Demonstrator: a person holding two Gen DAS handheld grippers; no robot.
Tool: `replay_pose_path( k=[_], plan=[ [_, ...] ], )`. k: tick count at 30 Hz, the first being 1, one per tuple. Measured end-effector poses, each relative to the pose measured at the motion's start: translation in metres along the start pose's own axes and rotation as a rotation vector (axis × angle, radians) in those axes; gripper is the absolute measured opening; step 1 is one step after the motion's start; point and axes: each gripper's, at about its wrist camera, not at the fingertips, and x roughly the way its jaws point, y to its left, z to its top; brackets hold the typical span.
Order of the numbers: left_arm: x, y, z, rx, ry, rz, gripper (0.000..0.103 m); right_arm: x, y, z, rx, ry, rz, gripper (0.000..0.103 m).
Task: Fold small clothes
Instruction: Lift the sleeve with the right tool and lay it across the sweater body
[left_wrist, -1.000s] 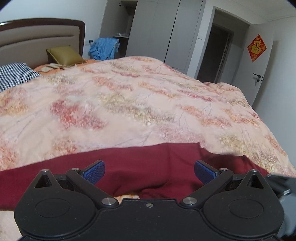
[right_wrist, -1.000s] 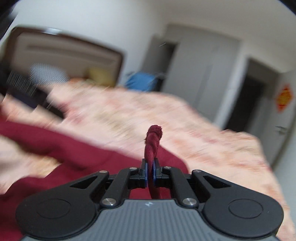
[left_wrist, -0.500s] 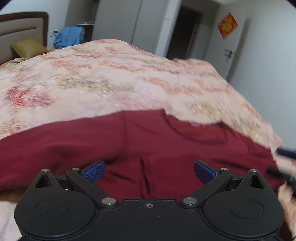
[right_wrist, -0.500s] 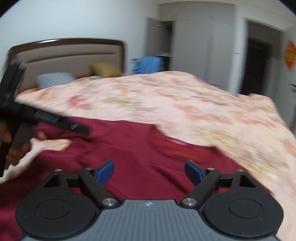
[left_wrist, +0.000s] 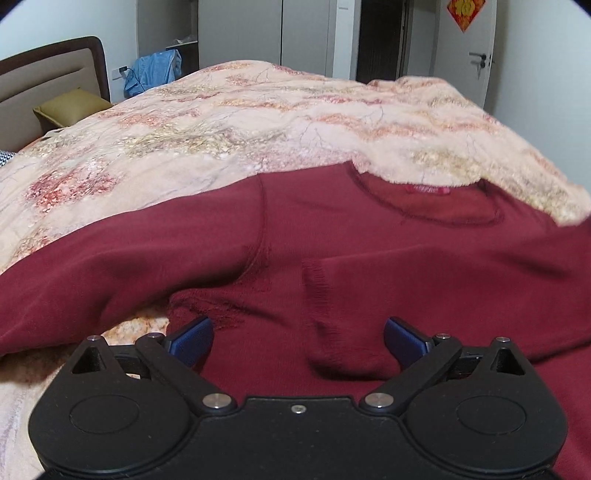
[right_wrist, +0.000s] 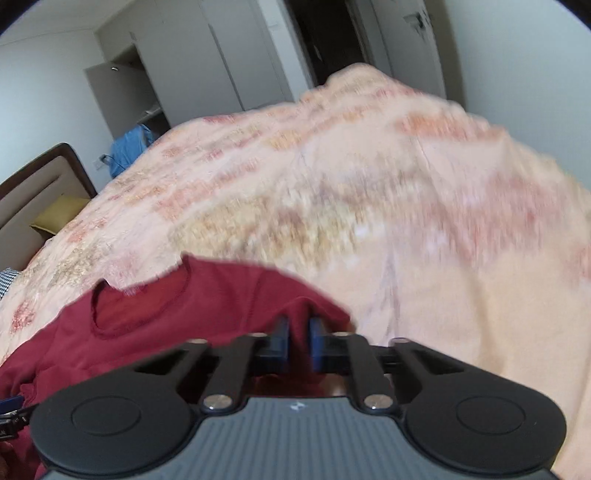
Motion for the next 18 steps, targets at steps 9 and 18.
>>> replay_pose_path(
  k=[9,18],
  plan=[
    [-0.002,-0.003,0.003,-0.023,0.023,0.005,0.102,-0.019,-0.012,-0.016,-0.011,0.018,-0.033,0.026],
    [-0.001,-0.004,-0.005,-0.025,0.021,0.003,0.102,-0.056,-0.023,-0.065,0.138,0.079,0.066,0.011]
  ],
)
